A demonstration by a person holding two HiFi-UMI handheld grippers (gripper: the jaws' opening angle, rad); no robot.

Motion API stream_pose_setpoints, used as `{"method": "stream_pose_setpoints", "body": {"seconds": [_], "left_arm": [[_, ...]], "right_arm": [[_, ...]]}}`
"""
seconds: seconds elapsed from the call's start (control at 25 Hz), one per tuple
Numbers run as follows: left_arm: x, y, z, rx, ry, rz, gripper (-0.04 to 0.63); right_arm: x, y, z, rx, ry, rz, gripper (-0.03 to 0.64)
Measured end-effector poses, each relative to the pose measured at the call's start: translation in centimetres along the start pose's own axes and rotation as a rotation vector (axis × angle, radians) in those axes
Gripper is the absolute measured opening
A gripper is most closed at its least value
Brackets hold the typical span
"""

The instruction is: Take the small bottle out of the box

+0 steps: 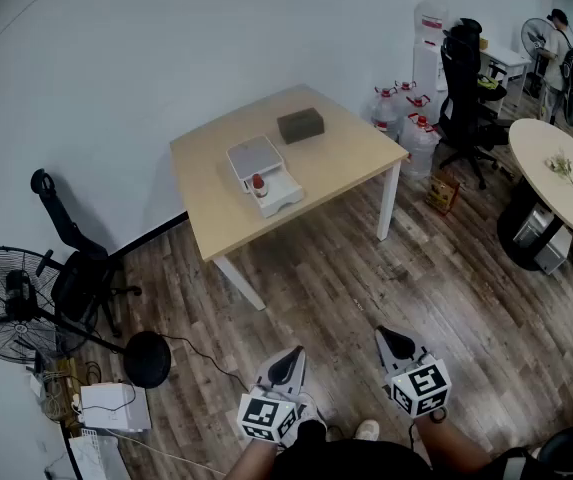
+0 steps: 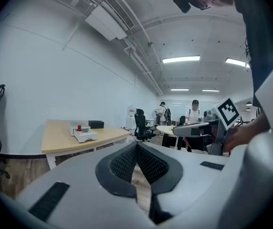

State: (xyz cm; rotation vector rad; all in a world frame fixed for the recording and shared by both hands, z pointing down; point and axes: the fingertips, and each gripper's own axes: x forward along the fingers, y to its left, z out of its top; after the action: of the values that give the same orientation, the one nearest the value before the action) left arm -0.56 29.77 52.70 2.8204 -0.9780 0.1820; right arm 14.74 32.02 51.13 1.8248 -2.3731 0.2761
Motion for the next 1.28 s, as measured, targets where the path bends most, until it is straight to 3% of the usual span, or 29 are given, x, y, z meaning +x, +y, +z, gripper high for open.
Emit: {"method": "stream_pose_setpoints", "body": {"seconds": [0.12,0.36,0.52,0.68,0.72,0.88,1.12,1.28], "left_arm": [[0.3,1.3,0.6,0.000,-0.012,0.008,0.009],[1.5,4.2,1.8,0.025,-0.030,-0.011,0.009],[2.4,7.7,2.9,0.026,-0.042,-0.017,0.010],[2.5,11.7,3.6,0.019,-0.054,-0.018,0.010],[2.4,12.8,3.8,0.018,-0.056,-0.018,0.009],[2.2,16.7,4.2,0.018,-0.058,-0.027,0.010],[2.2,21.2,4.2,0.007,-0.055,-0.012,0.009],[2.9,23.5,3.9,-0.009,-0.051,0.003,0.009]], "right_arm": [[1.0,0.2,1.1,-0.029,-0.028,-0.007,0.012],[3.8,0.2,2.5,0.017,-0.064,-0.006,0.012],[7.1,0.4,3.9,0.045,-0.090,-0.014,0.014],[11.1,1.9,5.7,0.005,-0.119,-0.026,0.014],[12.1,2.3,6.1,-0.008,-0.124,-0.027,0.034],[16.0,3.8,7.3,-0.038,-0.134,-0.046,0.240],[20.3,4.1,8.4,-0.041,-0.135,-0.084,0.465],[23.1,3.9,8.7,-0.060,-0.126,-0.085,0.535]]}}
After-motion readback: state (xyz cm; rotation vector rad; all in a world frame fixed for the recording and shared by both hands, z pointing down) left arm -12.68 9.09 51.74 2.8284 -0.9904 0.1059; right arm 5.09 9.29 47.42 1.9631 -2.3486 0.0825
